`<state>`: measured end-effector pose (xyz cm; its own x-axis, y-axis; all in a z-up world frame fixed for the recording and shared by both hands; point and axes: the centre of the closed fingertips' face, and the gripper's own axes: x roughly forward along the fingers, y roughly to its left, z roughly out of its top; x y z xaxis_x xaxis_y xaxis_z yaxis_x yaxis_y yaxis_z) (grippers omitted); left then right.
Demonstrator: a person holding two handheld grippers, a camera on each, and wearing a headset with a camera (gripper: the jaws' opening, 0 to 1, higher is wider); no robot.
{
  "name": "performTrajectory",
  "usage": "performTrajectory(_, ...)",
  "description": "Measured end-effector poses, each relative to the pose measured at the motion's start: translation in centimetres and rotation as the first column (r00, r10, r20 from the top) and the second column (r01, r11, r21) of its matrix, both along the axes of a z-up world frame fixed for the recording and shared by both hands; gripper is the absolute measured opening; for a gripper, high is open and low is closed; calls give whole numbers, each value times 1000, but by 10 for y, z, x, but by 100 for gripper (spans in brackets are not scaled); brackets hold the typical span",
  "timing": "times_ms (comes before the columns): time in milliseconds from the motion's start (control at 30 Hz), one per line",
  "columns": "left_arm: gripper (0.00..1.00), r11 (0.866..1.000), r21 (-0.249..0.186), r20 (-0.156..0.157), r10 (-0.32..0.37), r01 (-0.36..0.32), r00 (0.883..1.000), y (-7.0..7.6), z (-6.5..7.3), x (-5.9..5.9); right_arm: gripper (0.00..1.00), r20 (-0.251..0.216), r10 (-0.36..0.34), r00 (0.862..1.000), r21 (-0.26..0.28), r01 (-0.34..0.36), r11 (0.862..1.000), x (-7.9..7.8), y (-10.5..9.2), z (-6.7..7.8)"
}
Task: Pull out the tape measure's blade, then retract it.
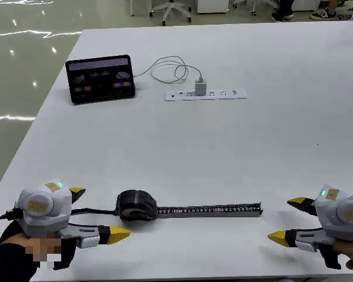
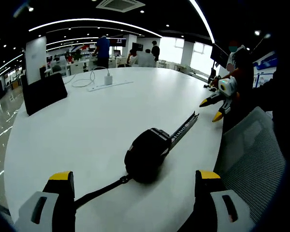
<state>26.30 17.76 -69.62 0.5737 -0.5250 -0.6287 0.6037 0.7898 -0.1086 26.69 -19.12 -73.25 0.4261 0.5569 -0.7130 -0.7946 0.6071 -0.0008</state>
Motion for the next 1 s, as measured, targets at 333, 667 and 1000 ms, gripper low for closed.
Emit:
performTrajectory(333,100,1000,15,2,-25,25,1000,4,0,-10,74,-6,-1,1000,25,2,1000,-15,-5,8)
performTrajectory(667,100,1000,-1,38,0,0,999,17,16,-13,87,20,-15,1000,30,14,999,-25,-26,25)
performTrajectory(1000,100,1000,3,51,16,-16,999,34,15,-21,100,36,-39,999,61,36,997,-34,-27,28)
